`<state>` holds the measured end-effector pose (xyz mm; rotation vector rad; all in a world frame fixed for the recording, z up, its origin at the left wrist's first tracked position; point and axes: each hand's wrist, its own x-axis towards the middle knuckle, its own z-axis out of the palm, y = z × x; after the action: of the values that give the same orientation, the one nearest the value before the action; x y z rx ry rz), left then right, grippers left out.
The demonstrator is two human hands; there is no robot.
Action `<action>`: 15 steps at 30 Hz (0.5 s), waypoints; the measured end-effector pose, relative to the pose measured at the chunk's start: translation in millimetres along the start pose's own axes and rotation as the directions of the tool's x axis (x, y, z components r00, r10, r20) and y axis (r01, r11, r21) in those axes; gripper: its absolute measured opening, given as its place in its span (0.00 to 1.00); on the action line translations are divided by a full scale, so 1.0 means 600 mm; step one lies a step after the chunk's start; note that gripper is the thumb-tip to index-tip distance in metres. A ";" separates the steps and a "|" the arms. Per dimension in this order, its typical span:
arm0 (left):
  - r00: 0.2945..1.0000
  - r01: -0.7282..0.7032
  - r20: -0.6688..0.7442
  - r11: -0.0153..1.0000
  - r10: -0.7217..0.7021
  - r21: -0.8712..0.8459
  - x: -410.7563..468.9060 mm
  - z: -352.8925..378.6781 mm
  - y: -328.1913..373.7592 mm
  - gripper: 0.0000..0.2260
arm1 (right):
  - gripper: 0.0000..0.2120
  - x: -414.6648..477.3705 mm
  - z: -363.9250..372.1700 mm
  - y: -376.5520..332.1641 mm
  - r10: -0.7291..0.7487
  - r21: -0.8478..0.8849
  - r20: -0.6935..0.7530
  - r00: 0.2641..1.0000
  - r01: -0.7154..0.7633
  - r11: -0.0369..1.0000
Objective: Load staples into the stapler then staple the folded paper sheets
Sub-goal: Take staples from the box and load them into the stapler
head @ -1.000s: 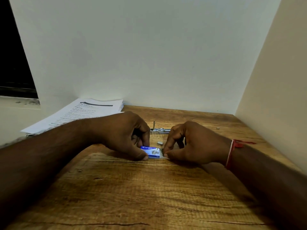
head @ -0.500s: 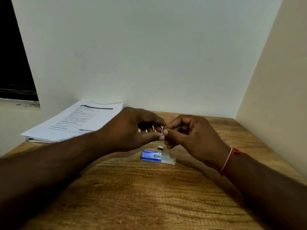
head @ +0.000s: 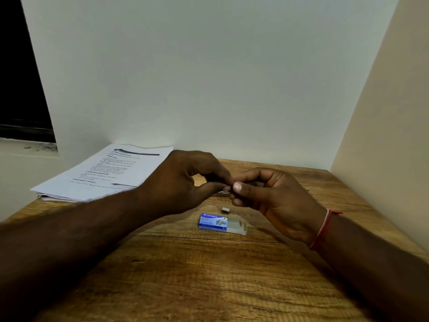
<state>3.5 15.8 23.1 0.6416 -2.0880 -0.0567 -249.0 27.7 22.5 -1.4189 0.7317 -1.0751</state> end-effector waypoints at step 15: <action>0.951 0.307 0.000 0.946 -0.309 0.106 -0.011 0.007 -0.039 0.23 | 0.03 0.034 -0.028 0.027 -0.303 -0.728 -0.204 0.931 0.063 0.683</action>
<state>12.9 -2.0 9.1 1.0326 -1.9993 -0.1305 -254.0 -0.1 9.3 -2.0442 1.3680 -1.2562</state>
